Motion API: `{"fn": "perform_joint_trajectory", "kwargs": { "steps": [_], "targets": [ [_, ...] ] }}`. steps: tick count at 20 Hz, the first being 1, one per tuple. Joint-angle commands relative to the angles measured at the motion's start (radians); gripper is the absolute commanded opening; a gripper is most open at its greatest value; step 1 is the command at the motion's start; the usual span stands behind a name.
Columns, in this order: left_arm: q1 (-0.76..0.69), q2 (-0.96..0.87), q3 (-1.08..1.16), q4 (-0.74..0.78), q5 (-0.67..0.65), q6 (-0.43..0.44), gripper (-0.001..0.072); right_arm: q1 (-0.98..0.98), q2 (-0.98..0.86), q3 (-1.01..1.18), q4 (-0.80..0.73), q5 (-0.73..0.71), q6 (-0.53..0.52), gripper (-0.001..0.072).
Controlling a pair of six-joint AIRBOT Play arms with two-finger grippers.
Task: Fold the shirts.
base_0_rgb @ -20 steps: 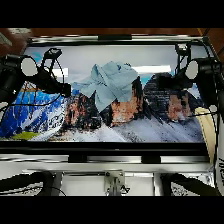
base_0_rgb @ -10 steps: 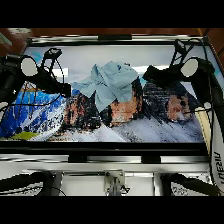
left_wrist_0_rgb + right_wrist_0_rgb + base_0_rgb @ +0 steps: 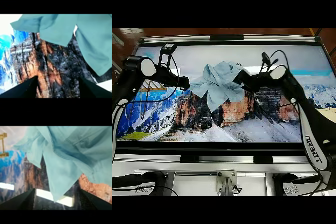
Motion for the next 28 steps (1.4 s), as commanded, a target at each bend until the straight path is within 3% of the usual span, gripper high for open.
{"fn": "perform_joint_trajectory", "kwargs": {
  "steps": [1, 2, 4, 7, 13, 14, 17, 23, 28],
  "targets": [
    [0.039, -0.061, 0.0, 0.0, 0.09, 0.024, 0.0606, 0.091, -0.057, 0.001, -0.227, -0.121, -0.149, 0.0637],
    [0.052, -0.075, 0.0, -0.003, 0.09, 0.024, 0.0606, 0.116, -0.074, 0.001, -0.332, -0.142, -0.145, 0.0638],
    [0.077, -0.093, 0.0, -0.007, 0.097, -0.019, 0.0606, 0.134, -0.119, 0.001, -0.402, -0.166, -0.126, 0.0639],
    [0.087, -0.096, 0.0, -0.042, 0.106, -0.051, 0.0605, 0.123, -0.187, 0.01, -0.396, -0.207, -0.077, 0.064],
    [0.08, -0.097, 0.001, -0.126, 0.113, -0.051, 0.0605, 0.12, -0.304, 0.148, -0.315, -0.195, -0.079, 0.0637],
    [0.08, -0.097, 0.001, -0.133, 0.114, -0.051, 0.0605, 0.12, -0.32, 0.167, -0.294, -0.186, -0.077, 0.0575],
    [0.08, -0.096, 0.001, -0.135, 0.115, -0.051, 0.0605, 0.119, -0.331, 0.193, -0.261, -0.14, -0.077, 0.0088],
    [0.094, -0.089, 0.1, -0.134, 0.028, -0.05, 0.0605, 0.119, -0.139, 0.292, -0.456, 0.121, -0.123, 0.0069],
    [0.093, -0.088, 0.217, -0.164, -0.01, -0.016, 0.0605, 0.129, 0.137, 0.296, -0.439, 0.339, -0.122, 0.0069]
  ]
}}
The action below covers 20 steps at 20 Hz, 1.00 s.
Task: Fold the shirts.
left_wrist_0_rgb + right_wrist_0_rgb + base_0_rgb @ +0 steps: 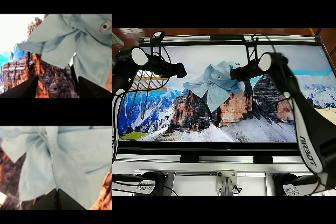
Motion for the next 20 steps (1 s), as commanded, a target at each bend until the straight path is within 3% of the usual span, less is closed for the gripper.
{"fn": "perform_joint_trajectory", "kwargs": {
  "steps": [1, 6, 9, 12, 17, 20],
  "targets": [
    [0.0, -0.006, 0.049, -0.049, -0.034, 0.016, 0.0606, 0.006, 0.177, 0.009, 0.006, 0.186, 0.001, 0.0069],
    [-0.015, -0.116, 0.047, -0.203, -0.027, 0.024, 0.0606, 0.006, 0.272, 0.009, 0.029, 0.285, 0.068, 0.0069],
    [-0.043, -0.215, 0.047, -0.29, -0.035, 0.111, 0.0609, 0.006, 0.271, 0.009, 0.062, 0.296, 0.071, 0.0069],
    [-0.045, -0.269, 0.047, -0.323, -0.077, 0.111, 0.0617, 0.005, 0.271, 0.009, 0.058, 0.296, 0.071, 0.0069],
    [0.039, -0.236, 0.046, -0.323, -0.233, 0.146, 0.0616, 0.005, 0.262, 0.009, 0.017, 0.287, 0.1, 0.0069],
    [0.087, -0.148, -0.127, -0.324, -0.208, 0.143, 0.0616, 0.005, 0.238, 0.009, 0.021, 0.284, 0.105, 0.0069]
  ]
}}
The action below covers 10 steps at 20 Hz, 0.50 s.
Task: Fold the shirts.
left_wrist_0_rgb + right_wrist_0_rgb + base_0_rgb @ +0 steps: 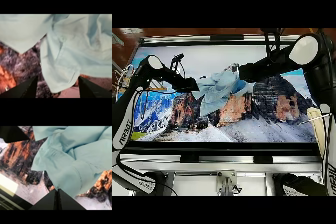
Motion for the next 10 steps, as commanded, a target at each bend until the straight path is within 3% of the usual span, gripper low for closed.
{"fn": "perform_joint_trajectory", "kwargs": {
  "steps": [1, 4, 5, 7, 10],
  "targets": [
    [0.046, 0.095, -0.227, -0.022, -0.005, 0.007, 0.0616, 0.0, -0.024, 0.001, -0.005, -0.003, 0.012, 0.0069],
    [0.04, 0.227, -0.605, -0.279, 0.187, 0.055, 0.0635, 0.0, -0.036, 0.001, 0.005, -0.019, 0.012, 0.0069],
    [0.03, 0.25, -0.687, -0.411, 0.269, 0.089, 0.0697, 0.0, -0.036, 0.001, 0.009, -0.023, 0.012, 0.0069],
    [-0.019, 0.248, -0.756, -0.637, 0.367, 0.19, 0.0716, 0.0, -0.036, 0.001, 0.017, -0.025, 0.012, 0.0069],
    [-0.109, 0.23, -0.719, -0.747, 0.519, 0.246, 0.0716, 0.0, -0.036, 0.001, 0.035, -0.021, 0.011, 0.0069]
  ]
}}
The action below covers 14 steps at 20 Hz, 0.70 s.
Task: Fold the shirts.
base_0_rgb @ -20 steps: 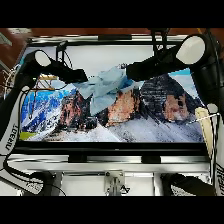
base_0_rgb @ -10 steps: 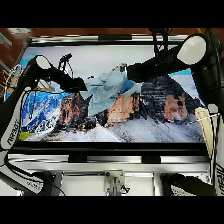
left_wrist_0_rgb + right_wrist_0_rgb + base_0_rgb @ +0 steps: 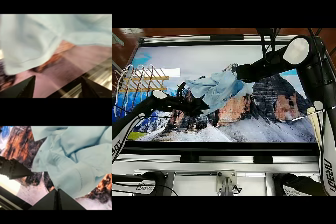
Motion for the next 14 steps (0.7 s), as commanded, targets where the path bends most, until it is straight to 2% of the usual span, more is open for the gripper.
{"fn": "perform_joint_trajectory", "kwargs": {
  "steps": [1, 3, 7, 12, 14],
  "targets": [
    [-0.079, 0.005, -0.022, -0.204, 0.225, 0.08, 0.0716, 0.0, -0.002, 0.001, 0.023, 0.002, 0.0, 0.0069],
    [-0.093, -0.017, 0.023, -0.204, 0.265, 0.079, 0.0716, 0.0, -0.002, 0.001, 0.025, 0.002, 0.0, 0.0069],
    [-0.094, -0.061, 0.058, -0.207, 0.231, 0.069, 0.0716, 0.0, -0.002, 0.001, 0.024, 0.002, 0.0, 0.0069],
    [-0.054, -0.036, 0.058, -0.183, 0.114, 0.078, 0.0715, 0.0, -0.002, 0.001, 0.024, 0.002, -0.005, 0.007],
    [-0.011, -0.008, 0.057, -0.109, 0.043, 0.022, 0.0715, 0.0, -0.002, 0.001, 0.024, 0.002, -0.005, 0.0069]
  ]
}}
